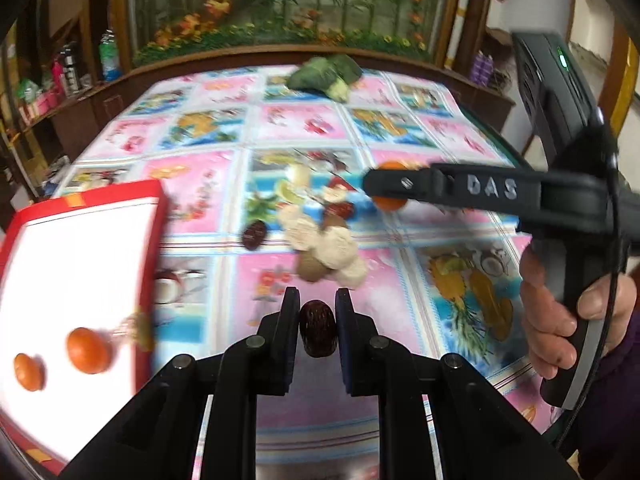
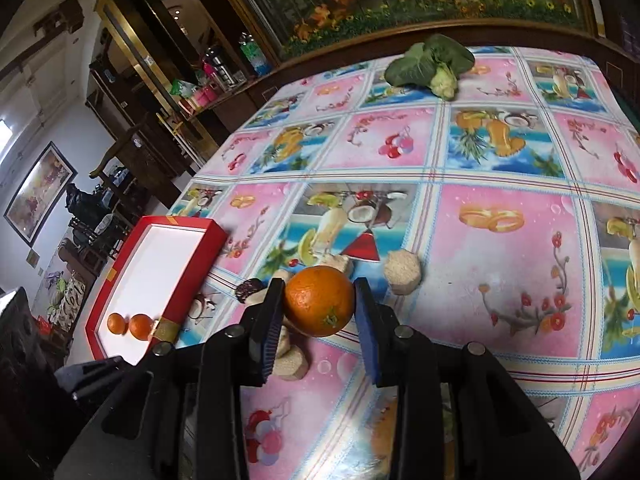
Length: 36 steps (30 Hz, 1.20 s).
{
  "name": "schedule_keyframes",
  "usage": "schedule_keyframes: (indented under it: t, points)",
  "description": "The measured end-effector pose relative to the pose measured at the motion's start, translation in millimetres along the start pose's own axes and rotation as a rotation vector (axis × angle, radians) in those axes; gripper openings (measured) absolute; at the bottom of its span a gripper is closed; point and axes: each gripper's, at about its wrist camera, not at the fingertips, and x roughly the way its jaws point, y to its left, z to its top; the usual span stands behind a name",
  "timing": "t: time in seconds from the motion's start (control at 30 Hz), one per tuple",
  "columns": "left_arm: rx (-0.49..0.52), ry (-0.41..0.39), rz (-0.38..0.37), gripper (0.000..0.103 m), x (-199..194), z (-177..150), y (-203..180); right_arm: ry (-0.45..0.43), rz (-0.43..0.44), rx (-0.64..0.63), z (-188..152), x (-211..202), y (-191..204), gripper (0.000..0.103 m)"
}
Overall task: Organize fruits
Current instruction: 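Carry the date and orange into the tray and open both grippers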
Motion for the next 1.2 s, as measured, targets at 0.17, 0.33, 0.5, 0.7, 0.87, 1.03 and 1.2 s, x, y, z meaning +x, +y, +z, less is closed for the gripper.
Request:
schedule_keyframes:
  t: [0.17, 0.33, 0.5, 0.7, 0.87, 1.03, 1.2]
  points:
    - [-0.067, -0.069, 0.080, 0.017, -27.5, -0.3, 36.9, -0.042, 0.055, -0.049, -3.8, -4.0, 28.2, 0.037]
    - [-0.145, -0.127, 0.216, 0.016, -52.0, -1.9, 88.7, -0.048, 0.144, -0.092, -6.8, 11.8, 77.8, 0.037]
    - [-0.229, -0.158, 0.357, 0.016, -69.5, -14.0, 139.7, -0.019, 0.219, -0.138, -13.6, 45.2, 140.0, 0.037]
    - [-0.313, -0.144, 0.440, 0.016, -70.1, -30.0, 185.6, 0.030, 0.247, -0.160, -21.0, 87.2, 191.7, 0.037]
    - [-0.378, -0.106, 0.464, 0.016, -65.6, -46.5, 214.3, 0.089, 0.208, -0.164, -24.3, 123.2, 213.0, 0.037]
    - [-0.416, -0.083, 0.479, 0.016, -62.8, -57.6, 231.5, 0.149, 0.152, -0.213, -30.9, 143.5, 219.9, 0.037]
    - [-0.432, -0.045, 0.483, 0.017, -51.9, -61.8, 238.1, 0.171, 0.127, -0.242, -34.6, 146.2, 219.1, 0.038]
